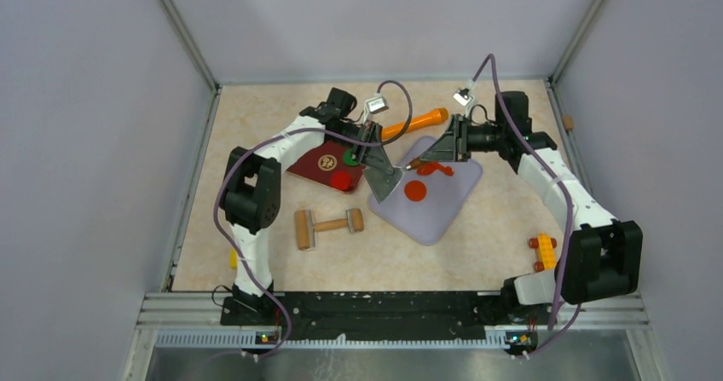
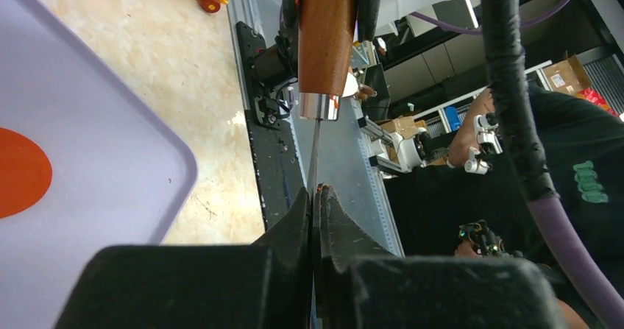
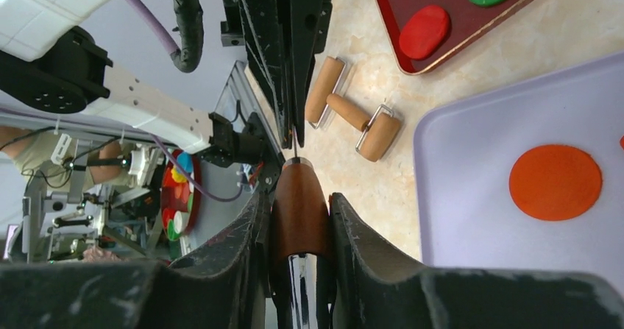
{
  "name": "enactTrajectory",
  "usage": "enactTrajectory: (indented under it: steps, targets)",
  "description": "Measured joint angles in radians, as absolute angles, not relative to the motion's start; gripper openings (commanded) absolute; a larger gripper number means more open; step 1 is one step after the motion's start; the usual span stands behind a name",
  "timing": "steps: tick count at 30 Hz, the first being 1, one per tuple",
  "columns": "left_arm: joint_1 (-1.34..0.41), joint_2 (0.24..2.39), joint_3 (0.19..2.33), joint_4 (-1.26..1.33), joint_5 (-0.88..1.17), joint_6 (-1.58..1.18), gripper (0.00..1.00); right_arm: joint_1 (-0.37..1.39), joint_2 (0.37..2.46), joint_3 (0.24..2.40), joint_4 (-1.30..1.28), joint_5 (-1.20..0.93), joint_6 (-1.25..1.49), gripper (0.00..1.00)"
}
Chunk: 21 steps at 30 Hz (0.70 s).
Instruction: Roll out the dumpling wrappers from the dough
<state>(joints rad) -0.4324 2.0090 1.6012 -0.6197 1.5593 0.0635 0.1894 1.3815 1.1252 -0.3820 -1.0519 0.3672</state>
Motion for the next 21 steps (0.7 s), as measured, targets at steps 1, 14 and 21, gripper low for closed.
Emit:
enactTrajectory:
  steps: [1, 14, 21]
  targets:
    - [-0.432, 2.014, 1.600, -0.611, 1.573, 0.056, 0.02, 0.189, 1.382, 1.125, -0.381, -1.056, 0.369, 0.00]
    - [-0.364, 2.019, 1.595, -0.572, 1.256, -0.062, 0.58, -0.052, 1.384, 1.034, -0.444, -0.995, 0.388, 0.00]
    - [-0.378, 1.965, 1.547, -0.609, 0.923, -0.025, 0.56, -0.246, 1.446, 0.939, -0.487, -0.942, 0.387, 0.00]
